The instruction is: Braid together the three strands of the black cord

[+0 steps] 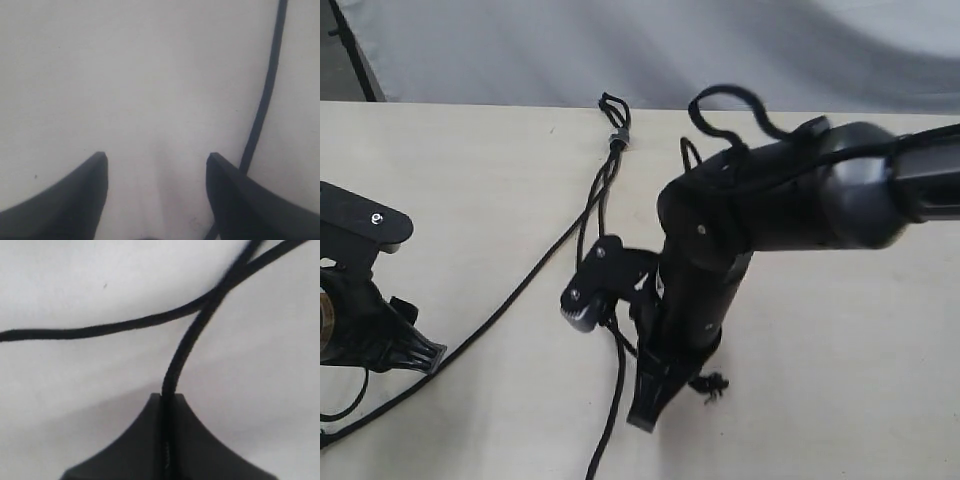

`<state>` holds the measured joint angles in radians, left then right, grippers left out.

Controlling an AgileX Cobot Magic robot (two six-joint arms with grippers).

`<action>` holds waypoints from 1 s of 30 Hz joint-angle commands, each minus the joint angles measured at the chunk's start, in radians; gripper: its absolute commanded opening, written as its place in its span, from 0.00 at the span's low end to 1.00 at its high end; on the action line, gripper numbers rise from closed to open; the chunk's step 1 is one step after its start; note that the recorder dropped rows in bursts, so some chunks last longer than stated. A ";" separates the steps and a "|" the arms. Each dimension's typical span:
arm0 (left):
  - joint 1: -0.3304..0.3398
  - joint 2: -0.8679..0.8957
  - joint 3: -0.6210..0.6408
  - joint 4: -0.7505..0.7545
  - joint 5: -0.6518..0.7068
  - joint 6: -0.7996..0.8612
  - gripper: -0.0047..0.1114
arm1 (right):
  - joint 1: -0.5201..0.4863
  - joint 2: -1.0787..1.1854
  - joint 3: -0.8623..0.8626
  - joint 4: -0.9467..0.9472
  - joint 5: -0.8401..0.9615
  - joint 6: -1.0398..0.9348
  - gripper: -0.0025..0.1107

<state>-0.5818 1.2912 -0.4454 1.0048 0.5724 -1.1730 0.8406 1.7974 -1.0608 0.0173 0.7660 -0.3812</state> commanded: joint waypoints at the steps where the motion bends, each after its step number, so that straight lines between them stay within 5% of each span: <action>1: 0.002 -0.010 0.008 0.005 -0.005 -0.009 0.52 | -0.026 -0.134 -0.026 -0.199 -0.059 0.112 0.02; 15: 0.002 -0.010 0.028 0.005 -0.162 0.012 0.52 | -0.402 -0.146 -0.033 -0.292 -0.173 0.257 0.02; 24: -0.002 -0.008 0.053 -0.010 -0.772 0.071 0.52 | -0.381 -0.146 -0.033 -0.224 -0.217 0.250 0.02; 30: -0.065 0.076 0.046 0.015 -0.892 0.078 0.52 | -0.346 -0.146 -0.033 -0.183 -0.206 0.250 0.02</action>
<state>-0.6164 1.3278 -0.3995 1.0093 -0.2770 -1.1061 0.4786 1.6499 -1.0906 -0.2009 0.5567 -0.1303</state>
